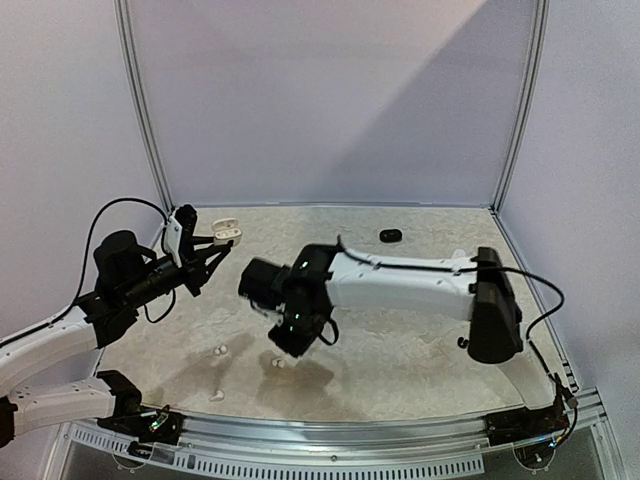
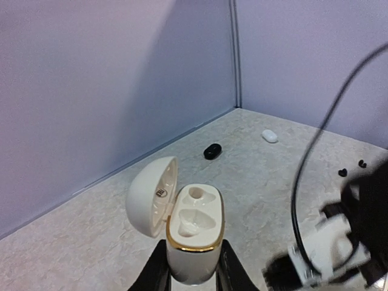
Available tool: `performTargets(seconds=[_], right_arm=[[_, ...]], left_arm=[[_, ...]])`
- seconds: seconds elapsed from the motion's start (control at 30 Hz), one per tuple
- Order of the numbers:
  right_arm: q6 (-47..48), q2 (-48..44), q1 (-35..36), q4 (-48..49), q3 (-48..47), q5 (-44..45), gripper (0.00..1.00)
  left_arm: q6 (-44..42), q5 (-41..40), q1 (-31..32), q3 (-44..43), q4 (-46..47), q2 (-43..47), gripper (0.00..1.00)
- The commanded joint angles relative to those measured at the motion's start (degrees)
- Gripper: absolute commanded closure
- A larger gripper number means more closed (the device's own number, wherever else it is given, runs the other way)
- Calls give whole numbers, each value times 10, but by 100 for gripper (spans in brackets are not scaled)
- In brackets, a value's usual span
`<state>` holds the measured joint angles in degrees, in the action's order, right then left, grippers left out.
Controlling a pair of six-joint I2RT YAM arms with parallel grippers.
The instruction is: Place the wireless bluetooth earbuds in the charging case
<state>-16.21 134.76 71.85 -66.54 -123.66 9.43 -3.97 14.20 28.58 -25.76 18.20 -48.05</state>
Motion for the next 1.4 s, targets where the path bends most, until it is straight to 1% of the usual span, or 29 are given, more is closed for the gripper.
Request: performTargets(seconds=[0.0, 0.13, 0.27, 0.37, 0.53, 0.7, 0.87, 1.37], right_arm=[[1, -167, -24, 172, 44, 97, 100], [41, -277, -25, 382, 142, 151, 100], [97, -326, -25, 584, 216, 146, 100], [122, -324, -25, 654, 223, 110, 100], [145, -304, -25, 703, 220, 63, 100], [153, -297, -24, 724, 227, 56, 100], [156, -296, -25, 720, 242, 66, 100], [156, -282, -25, 694, 252, 87, 100]], left_arm=[[18, 102, -2, -14, 53, -19, 100], [21, 132, 8, -21, 95, -42, 100], [25, 140, 22, -35, 122, -60, 100], [37, 141, 28, -49, 131, -68, 100], [79, 146, 32, -69, 144, -76, 100], [108, 145, 33, -76, 160, -79, 100], [108, 131, 33, -80, 164, -81, 100], [107, 143, 35, -84, 175, -88, 100]])
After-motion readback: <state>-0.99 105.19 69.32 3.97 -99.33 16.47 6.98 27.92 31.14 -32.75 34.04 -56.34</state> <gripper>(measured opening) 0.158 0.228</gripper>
